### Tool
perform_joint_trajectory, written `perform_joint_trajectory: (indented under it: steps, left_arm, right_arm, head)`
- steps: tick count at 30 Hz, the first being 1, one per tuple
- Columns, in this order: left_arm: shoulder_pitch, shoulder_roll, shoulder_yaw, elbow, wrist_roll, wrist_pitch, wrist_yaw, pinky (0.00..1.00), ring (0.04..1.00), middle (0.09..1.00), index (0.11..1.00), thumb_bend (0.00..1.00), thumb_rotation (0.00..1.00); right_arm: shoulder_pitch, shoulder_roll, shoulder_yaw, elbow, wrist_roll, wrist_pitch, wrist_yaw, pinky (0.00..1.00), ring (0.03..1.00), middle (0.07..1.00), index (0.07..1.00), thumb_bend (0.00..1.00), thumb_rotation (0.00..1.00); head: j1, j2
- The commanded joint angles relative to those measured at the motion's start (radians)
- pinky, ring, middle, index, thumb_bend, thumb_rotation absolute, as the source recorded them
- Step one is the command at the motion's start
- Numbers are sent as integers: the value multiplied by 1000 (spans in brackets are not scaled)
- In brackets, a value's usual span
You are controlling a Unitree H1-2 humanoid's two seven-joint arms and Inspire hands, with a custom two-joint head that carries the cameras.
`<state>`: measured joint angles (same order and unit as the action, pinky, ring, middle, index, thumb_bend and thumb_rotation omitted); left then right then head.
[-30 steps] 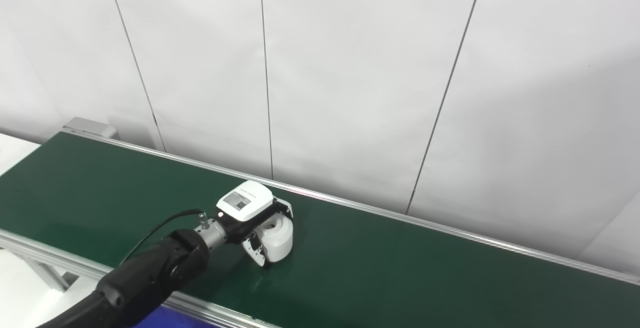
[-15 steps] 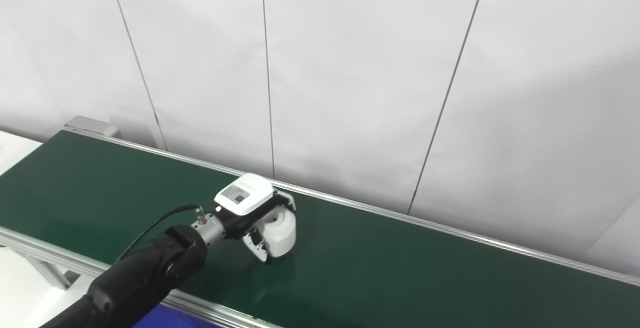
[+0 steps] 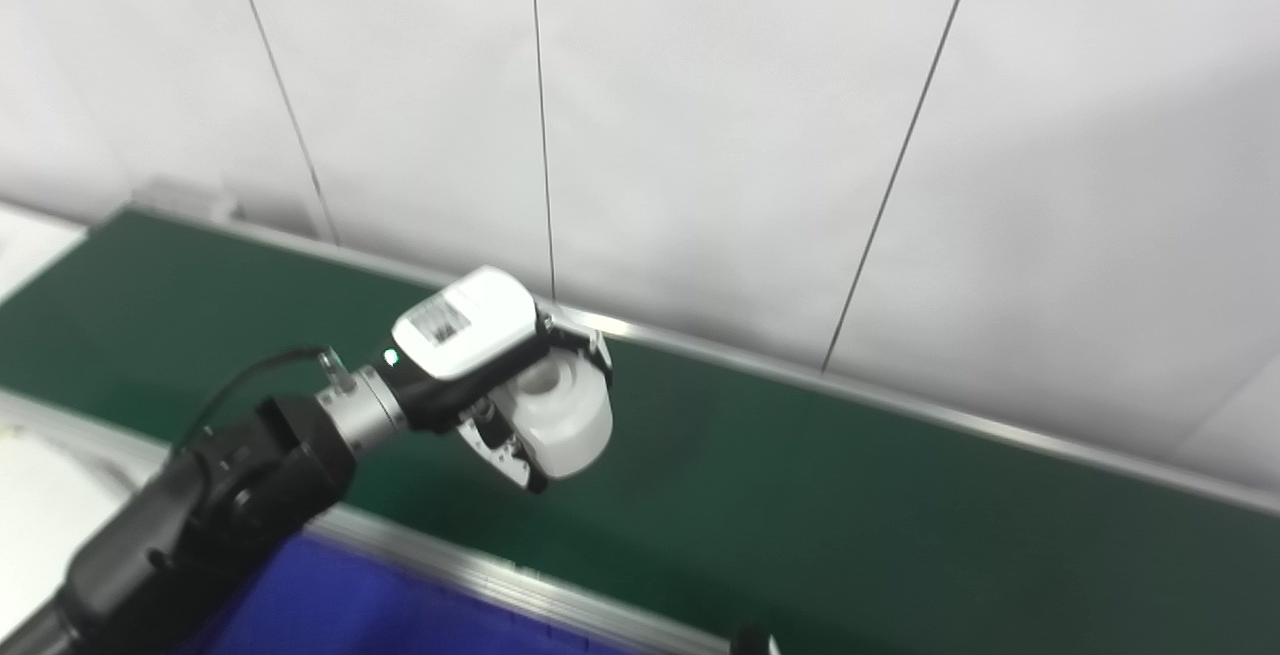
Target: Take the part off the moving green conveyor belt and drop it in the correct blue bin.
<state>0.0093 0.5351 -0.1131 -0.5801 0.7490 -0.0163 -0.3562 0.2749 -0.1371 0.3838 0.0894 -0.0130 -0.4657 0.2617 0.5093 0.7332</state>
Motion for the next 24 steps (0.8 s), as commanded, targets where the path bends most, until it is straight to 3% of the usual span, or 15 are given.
perform_joint_trajectory:
  steps: [1, 2, 6, 10, 24]
  left_arm:
    - [10, 11, 24, -58, -21, 6, -12, 340, 404, 458, 514, 518, 0]
    - [25, 11, 27, -72, -25, 4, -23, 342, 406, 460, 513, 518, 0]
    - [81, 11, 37, -132, -51, 9, -76, 349, 424, 471, 507, 519, 0]
    - [153, -8, 43, -171, -40, -1, -91, 263, 321, 419, 519, 516, 0]
    - [351, -35, 63, -194, 24, -40, -110, 386, 440, 472, 507, 520, 0]
  right_arm:
    - [9, 6, -1, -53, 14, -4, 11, 978, 988, 990, 1000, 929, 998]
    - [10, 4, -3, -60, 15, -4, 11, 980, 989, 991, 1000, 927, 999]
    - [16, -4, -19, -100, 35, 0, 13, 950, 968, 978, 1000, 916, 999]
    - [8, -23, -33, -132, 73, 23, 32, 929, 956, 969, 1000, 905, 963]
    - [-2, -39, -60, -162, 95, 58, 49, 891, 930, 949, 993, 900, 936]
  head:
    - [6, 22]
    - [6, 22]
    - [44, 86]
    - [69, 116]
    - [100, 131]
